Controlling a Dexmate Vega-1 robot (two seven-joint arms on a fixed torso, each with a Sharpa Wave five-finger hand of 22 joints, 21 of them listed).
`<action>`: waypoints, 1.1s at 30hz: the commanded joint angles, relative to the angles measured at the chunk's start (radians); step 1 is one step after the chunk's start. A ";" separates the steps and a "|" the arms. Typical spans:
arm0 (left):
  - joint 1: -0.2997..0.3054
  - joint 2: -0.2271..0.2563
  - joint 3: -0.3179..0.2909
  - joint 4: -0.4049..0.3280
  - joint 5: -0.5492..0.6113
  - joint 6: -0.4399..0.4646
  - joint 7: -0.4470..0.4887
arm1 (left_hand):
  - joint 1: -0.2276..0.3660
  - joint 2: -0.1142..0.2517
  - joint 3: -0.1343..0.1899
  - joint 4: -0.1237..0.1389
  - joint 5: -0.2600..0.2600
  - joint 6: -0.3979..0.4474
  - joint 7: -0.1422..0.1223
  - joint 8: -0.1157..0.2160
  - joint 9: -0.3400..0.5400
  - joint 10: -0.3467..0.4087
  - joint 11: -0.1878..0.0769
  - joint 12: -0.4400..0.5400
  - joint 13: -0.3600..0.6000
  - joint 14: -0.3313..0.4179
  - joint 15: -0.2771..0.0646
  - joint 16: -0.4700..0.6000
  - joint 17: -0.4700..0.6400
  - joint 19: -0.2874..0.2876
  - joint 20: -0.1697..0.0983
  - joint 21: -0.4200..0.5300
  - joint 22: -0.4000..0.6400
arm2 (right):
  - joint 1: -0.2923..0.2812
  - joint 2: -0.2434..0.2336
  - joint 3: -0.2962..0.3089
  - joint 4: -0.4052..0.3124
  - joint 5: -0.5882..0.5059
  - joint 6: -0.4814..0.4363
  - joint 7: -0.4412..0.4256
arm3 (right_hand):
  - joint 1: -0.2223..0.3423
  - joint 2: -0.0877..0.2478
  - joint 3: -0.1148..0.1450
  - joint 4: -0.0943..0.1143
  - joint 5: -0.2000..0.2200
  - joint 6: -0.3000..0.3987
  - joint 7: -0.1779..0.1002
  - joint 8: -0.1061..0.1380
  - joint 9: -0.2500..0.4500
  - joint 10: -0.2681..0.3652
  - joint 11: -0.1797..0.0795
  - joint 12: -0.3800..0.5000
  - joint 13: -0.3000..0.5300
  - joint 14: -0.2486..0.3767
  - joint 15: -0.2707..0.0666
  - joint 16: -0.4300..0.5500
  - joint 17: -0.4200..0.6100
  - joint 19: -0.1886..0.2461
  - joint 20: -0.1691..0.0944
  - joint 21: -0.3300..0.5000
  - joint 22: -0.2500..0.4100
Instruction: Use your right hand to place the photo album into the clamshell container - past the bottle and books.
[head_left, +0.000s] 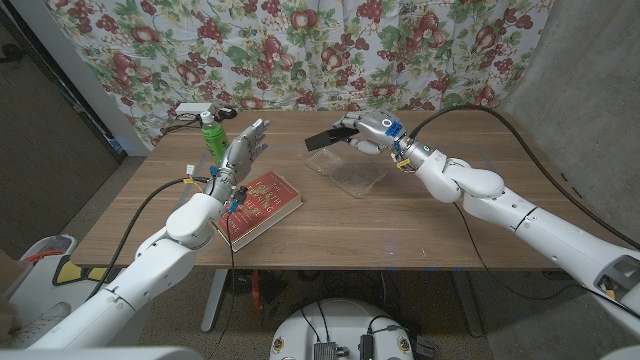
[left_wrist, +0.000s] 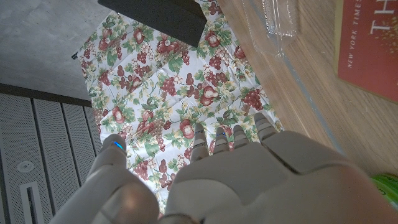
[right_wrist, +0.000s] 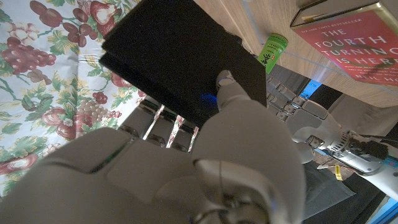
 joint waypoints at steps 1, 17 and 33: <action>-0.004 0.000 0.000 0.008 -0.006 0.000 -0.010 | 0.003 0.001 -0.006 0.001 0.001 0.006 -0.002 -0.004 0.004 -0.001 0.003 0.004 0.002 -0.064 0.002 0.006 0.004 0.001 -0.004 0.005 0.003 | 0.038 0.017 -0.047 0.057 -0.014 0.012 -0.039 | -0.003 0.006 0.001 -0.006 -0.001 -0.004 0.002 -0.006 0.002 -0.005 0.001 -0.001 0.001 -0.008 -0.172 -0.008 0.005 -0.005 -0.145 0.005 0.002; -0.005 0.008 -0.003 0.007 -0.011 0.005 -0.015 | 0.003 0.001 -0.007 0.001 0.001 0.006 -0.002 -0.003 0.004 0.001 0.003 0.004 0.002 -0.065 0.002 0.005 0.004 0.001 -0.005 0.005 0.003 | 0.051 0.050 -0.089 0.116 -0.025 -0.013 -0.106 | -0.005 0.010 0.002 -0.004 -0.001 -0.017 -0.002 -0.014 0.004 -0.017 -0.002 -0.004 0.008 -0.017 -0.170 -0.019 0.017 -0.026 -0.146 0.010 0.000; -0.006 0.014 -0.001 -0.001 -0.011 0.017 -0.015 | 0.004 0.002 -0.007 0.001 0.001 0.006 -0.002 -0.004 0.004 0.000 0.000 0.004 0.002 -0.065 0.003 0.006 0.004 0.001 -0.004 0.005 0.003 | 0.096 0.102 -0.150 0.212 -0.017 -0.008 -0.155 | -0.009 0.014 0.004 0.000 0.000 -0.020 -0.002 -0.019 0.007 -0.025 -0.004 -0.005 0.016 -0.027 -0.170 -0.028 0.029 -0.042 -0.145 0.016 -0.002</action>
